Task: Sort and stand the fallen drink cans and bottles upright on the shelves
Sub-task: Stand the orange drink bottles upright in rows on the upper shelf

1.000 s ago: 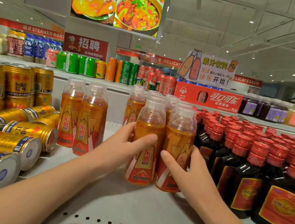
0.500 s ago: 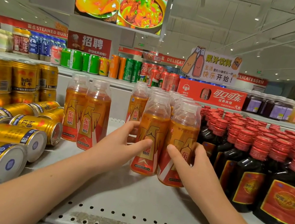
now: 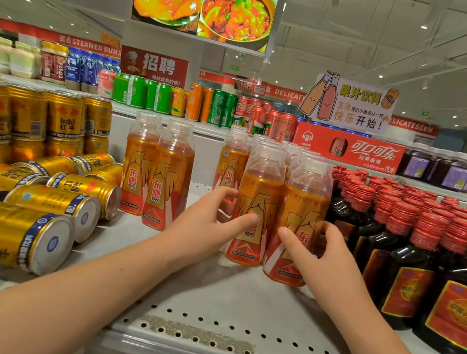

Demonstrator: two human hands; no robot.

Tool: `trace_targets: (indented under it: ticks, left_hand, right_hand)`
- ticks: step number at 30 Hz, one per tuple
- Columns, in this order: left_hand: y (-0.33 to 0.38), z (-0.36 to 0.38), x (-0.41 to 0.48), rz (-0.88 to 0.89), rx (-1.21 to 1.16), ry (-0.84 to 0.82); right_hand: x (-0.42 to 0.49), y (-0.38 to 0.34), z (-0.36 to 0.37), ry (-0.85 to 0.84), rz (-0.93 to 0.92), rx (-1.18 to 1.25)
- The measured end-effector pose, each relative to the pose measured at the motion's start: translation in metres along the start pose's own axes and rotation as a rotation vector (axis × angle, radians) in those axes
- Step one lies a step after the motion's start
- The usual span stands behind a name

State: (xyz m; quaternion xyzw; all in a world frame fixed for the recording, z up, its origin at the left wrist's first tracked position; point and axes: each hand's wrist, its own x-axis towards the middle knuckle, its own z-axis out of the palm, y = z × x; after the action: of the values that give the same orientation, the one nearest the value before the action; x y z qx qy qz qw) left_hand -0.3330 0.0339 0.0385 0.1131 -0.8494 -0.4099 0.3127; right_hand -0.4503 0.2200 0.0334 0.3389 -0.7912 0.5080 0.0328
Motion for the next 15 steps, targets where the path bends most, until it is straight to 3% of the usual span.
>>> trace_targets:
  ticks: [3,6,10,13,15]
  left_hand:
    - [0.007,-0.009,-0.01,-0.014,0.01,0.025]
    - [0.017,-0.036,-0.023,0.035,0.129,0.121]
    - [0.023,-0.106,-0.031,0.127,0.312,0.276]
    - [0.013,-0.162,-0.021,0.049,0.43,0.408]
    - [-0.002,-0.189,-0.007,-0.04,0.494,0.408]
  right_hand:
    - [-0.016,-0.008,-0.011,0.149,-0.052,-0.108]
    - [-0.051,-0.027,-0.008,0.346,-0.344,-0.101]
    - [-0.08,-0.053,0.031,0.129,-0.501,-0.07]
    - [-0.07,-0.072,0.063,-0.06,-0.461,-0.024]
    - [-0.052,-0.086,0.085,-0.135,-0.393,-0.014]
